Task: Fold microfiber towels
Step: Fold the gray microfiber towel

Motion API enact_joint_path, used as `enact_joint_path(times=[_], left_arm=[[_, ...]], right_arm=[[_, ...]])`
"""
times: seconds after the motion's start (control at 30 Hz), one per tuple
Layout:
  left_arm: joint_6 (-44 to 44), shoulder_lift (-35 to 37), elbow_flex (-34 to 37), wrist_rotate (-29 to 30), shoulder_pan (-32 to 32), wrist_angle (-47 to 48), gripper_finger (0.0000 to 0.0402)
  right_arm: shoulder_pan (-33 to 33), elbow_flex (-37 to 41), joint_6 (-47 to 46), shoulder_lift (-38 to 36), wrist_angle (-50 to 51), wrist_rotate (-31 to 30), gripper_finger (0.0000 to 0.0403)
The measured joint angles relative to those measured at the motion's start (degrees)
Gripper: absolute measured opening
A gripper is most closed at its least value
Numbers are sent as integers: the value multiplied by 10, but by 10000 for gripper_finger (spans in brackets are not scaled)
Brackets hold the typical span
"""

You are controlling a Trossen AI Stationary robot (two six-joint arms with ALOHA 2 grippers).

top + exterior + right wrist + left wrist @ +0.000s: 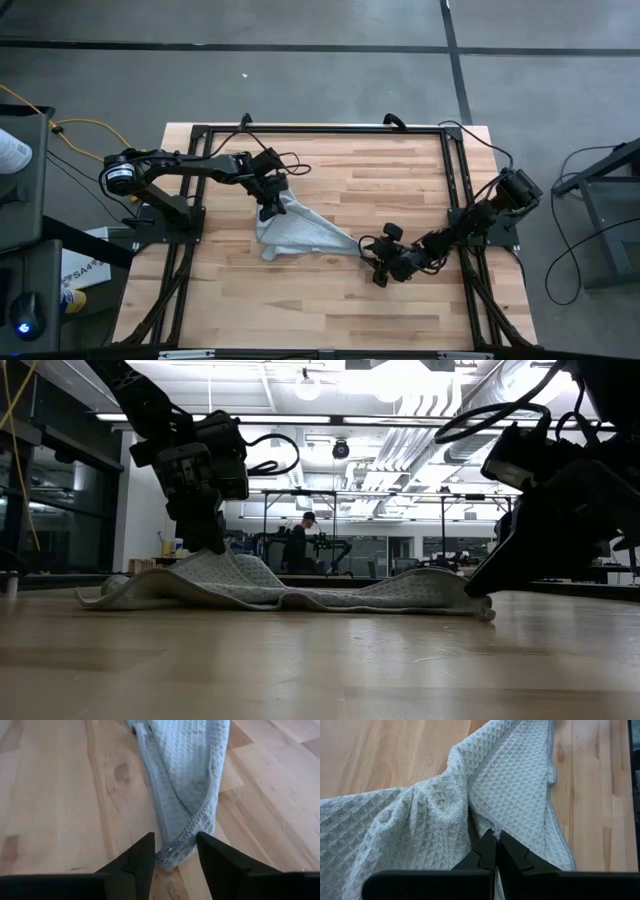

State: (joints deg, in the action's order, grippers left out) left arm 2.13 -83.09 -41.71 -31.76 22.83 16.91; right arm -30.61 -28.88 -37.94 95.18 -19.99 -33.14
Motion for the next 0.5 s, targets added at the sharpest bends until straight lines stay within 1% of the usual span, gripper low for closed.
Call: enact_joint_path(times=[0.5], left_arm=[[-1, 0, 0, 0, 0, 0, 1]], right_arm=[[0, 0, 1, 0, 23, 0, 33]])
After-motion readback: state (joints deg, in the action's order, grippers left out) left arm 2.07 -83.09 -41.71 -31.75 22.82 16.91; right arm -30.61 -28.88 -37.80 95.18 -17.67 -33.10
